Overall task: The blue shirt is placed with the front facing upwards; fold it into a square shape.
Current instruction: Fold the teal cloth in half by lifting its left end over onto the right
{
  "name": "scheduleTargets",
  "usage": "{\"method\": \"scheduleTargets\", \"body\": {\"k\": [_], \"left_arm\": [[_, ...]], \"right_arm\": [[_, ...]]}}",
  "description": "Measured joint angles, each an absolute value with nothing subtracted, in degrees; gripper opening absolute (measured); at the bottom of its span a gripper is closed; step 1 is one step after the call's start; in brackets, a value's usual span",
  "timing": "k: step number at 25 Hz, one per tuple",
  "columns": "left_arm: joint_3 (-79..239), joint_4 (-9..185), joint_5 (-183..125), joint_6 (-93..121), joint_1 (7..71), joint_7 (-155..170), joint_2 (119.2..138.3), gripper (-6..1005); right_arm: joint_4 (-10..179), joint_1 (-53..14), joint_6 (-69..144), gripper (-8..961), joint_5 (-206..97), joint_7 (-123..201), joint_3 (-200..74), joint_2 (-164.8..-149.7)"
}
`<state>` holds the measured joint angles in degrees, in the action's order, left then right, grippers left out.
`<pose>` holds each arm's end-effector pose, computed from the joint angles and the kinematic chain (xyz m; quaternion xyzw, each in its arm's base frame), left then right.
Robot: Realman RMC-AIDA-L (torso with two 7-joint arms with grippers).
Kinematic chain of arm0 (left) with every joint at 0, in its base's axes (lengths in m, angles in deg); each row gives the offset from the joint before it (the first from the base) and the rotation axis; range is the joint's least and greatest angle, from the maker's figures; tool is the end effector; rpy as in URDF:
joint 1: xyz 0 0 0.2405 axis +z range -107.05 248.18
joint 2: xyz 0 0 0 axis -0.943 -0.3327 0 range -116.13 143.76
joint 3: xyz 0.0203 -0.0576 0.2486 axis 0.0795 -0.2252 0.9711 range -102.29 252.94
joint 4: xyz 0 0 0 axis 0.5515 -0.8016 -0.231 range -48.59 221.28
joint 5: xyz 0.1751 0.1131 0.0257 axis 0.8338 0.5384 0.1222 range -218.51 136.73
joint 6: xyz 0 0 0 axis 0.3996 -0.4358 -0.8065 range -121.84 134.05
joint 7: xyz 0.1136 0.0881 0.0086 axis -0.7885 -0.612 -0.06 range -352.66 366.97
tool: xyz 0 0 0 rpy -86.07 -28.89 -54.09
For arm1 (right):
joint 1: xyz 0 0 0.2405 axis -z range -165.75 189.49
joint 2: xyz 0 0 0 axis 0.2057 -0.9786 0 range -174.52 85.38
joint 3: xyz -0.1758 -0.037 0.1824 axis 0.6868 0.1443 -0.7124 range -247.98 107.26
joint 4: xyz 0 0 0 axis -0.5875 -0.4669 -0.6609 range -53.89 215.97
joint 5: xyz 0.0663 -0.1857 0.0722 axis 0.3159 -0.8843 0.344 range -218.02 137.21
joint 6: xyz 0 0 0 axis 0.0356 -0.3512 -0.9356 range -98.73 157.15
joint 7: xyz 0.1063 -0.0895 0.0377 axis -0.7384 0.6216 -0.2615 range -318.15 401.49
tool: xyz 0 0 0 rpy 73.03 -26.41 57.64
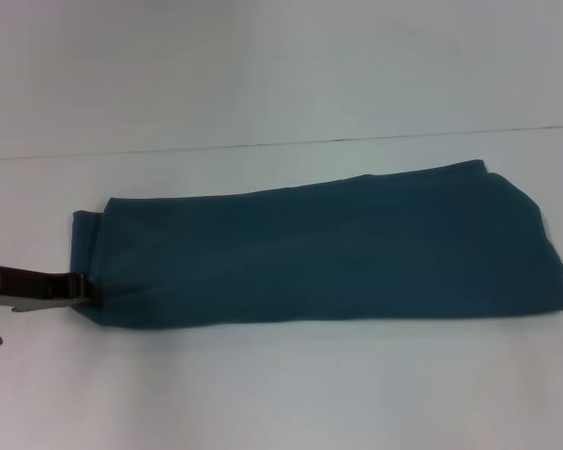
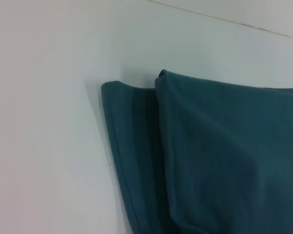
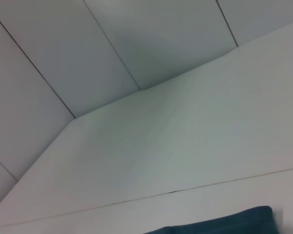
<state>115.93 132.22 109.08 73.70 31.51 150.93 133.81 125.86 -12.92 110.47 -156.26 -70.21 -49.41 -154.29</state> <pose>-0.2905 0.3929 0.0136 -0.7614 -0.5948 -0.0297 0.2560 0.3488 0.3398 0.1457 -0.7542 0.4874 0.2926 0.3285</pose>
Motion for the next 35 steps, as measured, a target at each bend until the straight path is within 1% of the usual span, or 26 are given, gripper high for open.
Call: {"method": "scheduleTargets", "body": {"k": [3,16,28,31,33,35], "left_arm": [[115.93,132.22,109.12,73.85,31.71,150.94,133.79,39],[113.82,135.72,109.36,75.86,35.17,150.89,133.18,40],[102.84,141.15,110.25,80.07,39.05,148.08,130.91,42],[101.43,141.73,110.38,80.77,39.28,147.73,130.65,44],[100.74,142.13,109.72,81.86,39.33,147.1,130.66,45],[100.9,142.29,107.75,83.18,39.04,146.03,131.17,46]], "right_arm": [[125.86,-12.92,110.14,19,-156.24,-70.18,-49.24,-154.37],[125.08,-12.96,109.42,20,-156.07,-69.56,-49.18,-154.79],[124.9,-13.37,109.5,20,-156.1,-69.58,-49.08,-154.86],[124.9,-13.48,109.58,20,-156.2,-69.59,-49.09,-154.81],[124.9,-13.52,109.6,19,-156.28,-69.6,-49.09,-154.85],[124.85,-13.56,109.61,19,-156.3,-69.6,-49.09,-154.92]]}}
